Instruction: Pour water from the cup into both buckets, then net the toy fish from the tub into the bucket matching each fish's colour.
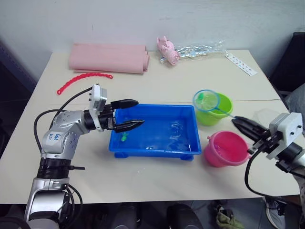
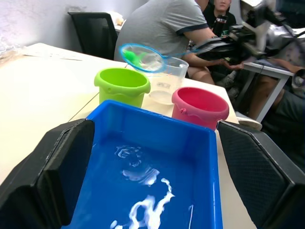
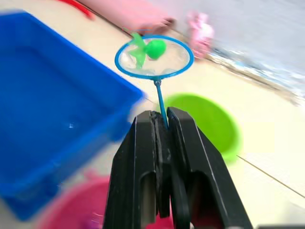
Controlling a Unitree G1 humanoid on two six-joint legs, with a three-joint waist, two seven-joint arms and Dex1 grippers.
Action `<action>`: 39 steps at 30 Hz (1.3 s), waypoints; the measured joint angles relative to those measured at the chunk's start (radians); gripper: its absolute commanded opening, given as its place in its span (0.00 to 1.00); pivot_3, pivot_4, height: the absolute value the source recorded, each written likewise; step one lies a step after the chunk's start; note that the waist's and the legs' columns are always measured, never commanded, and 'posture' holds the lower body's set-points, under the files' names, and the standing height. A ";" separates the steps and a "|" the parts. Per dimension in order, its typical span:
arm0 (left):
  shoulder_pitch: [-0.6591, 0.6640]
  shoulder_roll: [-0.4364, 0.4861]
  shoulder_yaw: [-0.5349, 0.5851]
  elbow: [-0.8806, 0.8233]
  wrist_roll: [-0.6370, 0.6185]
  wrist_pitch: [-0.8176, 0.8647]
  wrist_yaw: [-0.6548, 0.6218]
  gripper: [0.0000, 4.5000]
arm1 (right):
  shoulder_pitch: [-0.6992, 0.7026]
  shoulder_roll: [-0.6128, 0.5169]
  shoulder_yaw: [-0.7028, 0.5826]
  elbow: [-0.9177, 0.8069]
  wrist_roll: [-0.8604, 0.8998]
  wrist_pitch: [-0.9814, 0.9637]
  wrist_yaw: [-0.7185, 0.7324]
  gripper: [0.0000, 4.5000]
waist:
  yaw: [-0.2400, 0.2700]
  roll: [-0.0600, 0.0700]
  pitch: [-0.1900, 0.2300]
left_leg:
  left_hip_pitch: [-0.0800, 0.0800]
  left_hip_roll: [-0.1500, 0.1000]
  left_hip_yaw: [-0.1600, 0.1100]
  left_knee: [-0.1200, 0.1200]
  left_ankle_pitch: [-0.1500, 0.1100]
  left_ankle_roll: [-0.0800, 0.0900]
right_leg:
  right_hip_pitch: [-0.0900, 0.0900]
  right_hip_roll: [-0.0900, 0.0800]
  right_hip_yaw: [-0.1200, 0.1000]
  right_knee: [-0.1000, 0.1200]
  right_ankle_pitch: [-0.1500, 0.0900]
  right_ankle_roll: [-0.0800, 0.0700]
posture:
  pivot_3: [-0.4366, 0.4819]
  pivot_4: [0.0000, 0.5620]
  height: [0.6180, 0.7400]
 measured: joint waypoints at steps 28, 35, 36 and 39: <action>0.002 -0.070 -0.018 0.007 0.033 -0.092 0.023 0.99 | -0.077 -0.225 0.137 0.349 -0.613 -0.438 -0.243 0.00 | 0.000 0.000 0.000 | 0.000 0.000 0.001 0.000 0.001 0.001 | 0.000 0.000 0.000 0.000 0.000 0.000 | 0.48 0.27 1.00; 0.013 -0.097 -0.025 0.033 0.045 -0.125 0.027 0.99 | -0.064 -0.299 0.164 0.378 -0.799 -0.622 -0.324 0.00 | 0.000 0.000 0.000 | 0.000 0.000 0.001 0.000 0.001 0.001 | 0.000 0.000 0.000 0.001 0.000 0.000 | 0.48 0.27 1.00; 0.020 -0.104 -0.025 0.033 0.046 -0.132 0.030 0.99 | -0.059 -0.309 0.164 0.378 -0.833 -0.641 -0.346 0.00 | 0.000 0.000 0.000 | 0.000 0.000 0.001 0.000 0.001 0.001 | 0.000 0.000 0.000 0.001 0.000 0.000 | 0.48 0.27 1.00; 0.033 -0.113 -0.025 0.032 0.047 -0.141 0.035 0.99 | -0.051 -0.317 0.164 0.383 -0.893 -0.689 -0.396 0.00 | 0.000 0.000 0.000 | 0.000 0.000 0.001 0.000 0.001 0.001 | 0.000 0.000 0.000 0.001 0.000 0.000 | 0.48 0.27 1.00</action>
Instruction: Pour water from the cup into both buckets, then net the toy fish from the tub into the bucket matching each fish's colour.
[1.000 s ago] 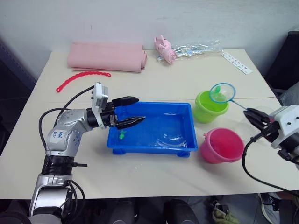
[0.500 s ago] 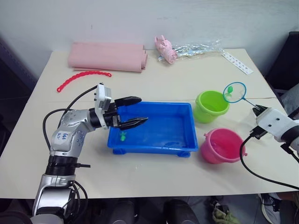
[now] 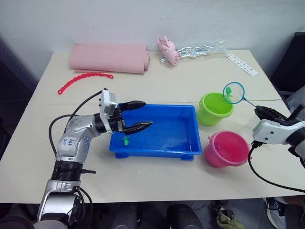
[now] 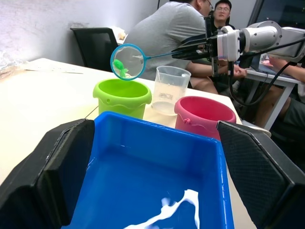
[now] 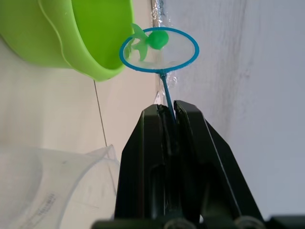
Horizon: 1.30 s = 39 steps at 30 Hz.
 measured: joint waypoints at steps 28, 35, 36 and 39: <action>0.051 -0.043 0.001 -0.028 -0.001 -0.022 0.028 0.99 | -0.066 -0.142 0.105 0.213 -0.355 -0.246 -0.419 0.00 | -0.002 0.000 0.000 | 0.000 0.000 0.000 0.000 0.001 0.000 | 0.000 0.000 0.000 0.000 0.000 0.000 | 0.48 0.27 1.00; 0.049 -0.027 0.003 0.001 -0.001 -0.039 0.023 0.99 | -0.020 -0.094 0.080 0.141 0.137 -0.201 -0.155 0.00 | -0.002 0.000 0.000 | 0.000 0.000 0.000 0.000 0.001 0.000 | 0.001 0.001 -0.001 0.001 0.000 0.000 | 0.48 0.27 1.00; 0.049 -0.012 0.007 0.000 -0.006 -0.034 0.013 0.99 | -0.012 -0.083 0.080 0.120 0.258 -0.178 -0.074 0.00 | -0.003 0.000 0.000 | 0.000 0.000 0.000 0.000 0.001 0.000 | 0.001 0.001 -0.001 0.001 0.000 0.000 | 0.48 0.27 1.00; 0.062 0.046 0.034 -0.009 -0.028 -0.008 -0.023 0.99 | -0.002 -0.033 0.079 0.069 0.534 -0.089 0.096 0.00 | -0.004 0.000 0.000 | 0.000 0.001 0.000 0.000 0.001 0.000 | 0.001 0.001 -0.002 0.002 0.000 0.000 | 0.48 0.27 1.00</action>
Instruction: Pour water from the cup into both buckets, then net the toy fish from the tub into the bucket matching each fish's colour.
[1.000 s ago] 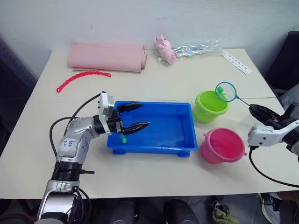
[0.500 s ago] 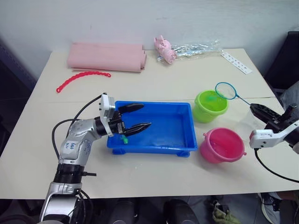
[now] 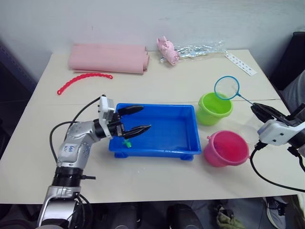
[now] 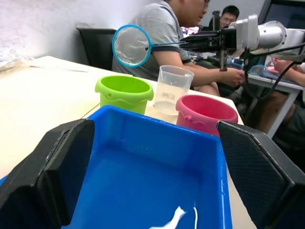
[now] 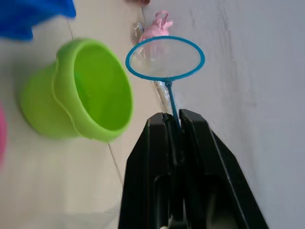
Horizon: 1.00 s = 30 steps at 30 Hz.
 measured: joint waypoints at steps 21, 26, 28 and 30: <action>0.436 0.291 0.313 -0.052 -0.047 -0.034 -0.106 0.99 | -0.545 0.194 0.581 -0.271 0.329 0.971 0.474 0.00 | -0.002 0.000 0.000 | -0.001 0.000 -0.002 0.000 -0.001 0.000 | -0.002 -0.003 0.001 -0.003 0.000 0.000 | 0.48 0.27 1.00; 0.493 0.329 0.324 -0.073 -0.036 -0.068 -0.138 0.99 | -0.654 0.281 0.708 -0.175 0.201 1.004 0.545 0.00 | -0.001 0.000 0.000 | 0.000 0.000 -0.002 0.000 -0.001 0.000 | -0.003 -0.003 0.001 -0.003 0.000 0.000 | 0.48 0.27 1.00; 0.498 0.338 0.325 -0.082 -0.037 -0.069 -0.141 0.99 | -0.683 0.316 0.738 -0.134 0.153 0.997 0.563 0.00 | -0.002 0.000 0.000 | 0.000 0.000 -0.002 0.000 -0.001 0.000 | -0.003 -0.003 0.002 -0.002 0.000 0.000 | 0.48 0.27 1.00; 0.506 0.350 0.326 -0.108 -0.039 -0.064 -0.145 0.99 | -0.700 0.349 0.745 -0.100 0.119 0.991 0.583 0.00 | -0.004 0.000 0.000 | 0.000 0.000 -0.002 0.000 -0.001 0.000 | -0.003 -0.003 0.002 -0.002 0.000 0.000 | 0.48 0.27 1.00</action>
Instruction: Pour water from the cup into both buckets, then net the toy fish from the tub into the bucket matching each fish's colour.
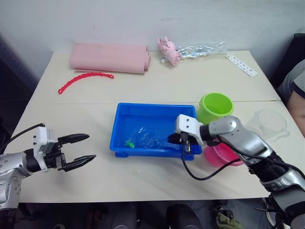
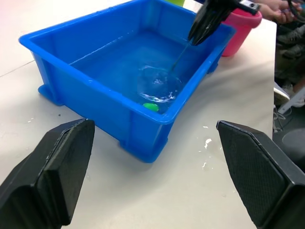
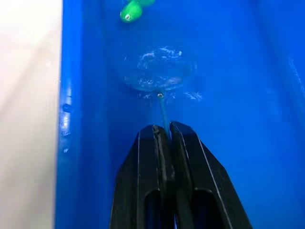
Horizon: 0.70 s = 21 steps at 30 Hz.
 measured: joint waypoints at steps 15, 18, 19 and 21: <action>-0.042 0.006 -0.014 -0.042 -0.009 0.040 0.002 0.99 | -0.016 0.125 -0.100 0.075 0.031 0.030 0.077 0.00 | -0.020 0.000 0.000 | 0.000 0.000 0.000 -0.001 0.000 0.000 | 0.000 0.000 0.000 0.003 0.000 0.000 | 0.48 0.27 1.00; -0.043 0.005 -0.024 -0.042 -0.008 0.040 0.002 0.99 | 0.010 0.128 -0.161 0.030 0.087 0.090 0.082 0.00 | -0.020 0.000 0.000 | 0.000 0.000 0.000 -0.002 0.000 0.000 | 0.000 0.000 0.000 0.003 0.000 0.000 | 0.48 0.27 1.00; -0.043 0.001 -0.028 -0.042 -0.008 0.040 0.003 0.99 | 0.021 0.126 -0.176 0.015 0.103 0.106 0.083 0.00 | -0.020 0.000 0.000 | 0.000 0.000 0.000 -0.002 0.000 0.000 | 0.000 0.000 0.000 0.002 0.000 0.000 | 0.48 0.27 1.00; -0.050 -0.007 -0.045 -0.040 -0.006 0.037 0.003 0.99 | 0.036 0.117 -0.200 -0.003 0.122 0.145 0.082 0.00 | -0.020 0.000 0.000 | 0.000 0.000 0.000 -0.002 0.000 0.000 | 0.000 0.000 0.000 0.002 0.000 0.000 | 0.48 0.27 1.00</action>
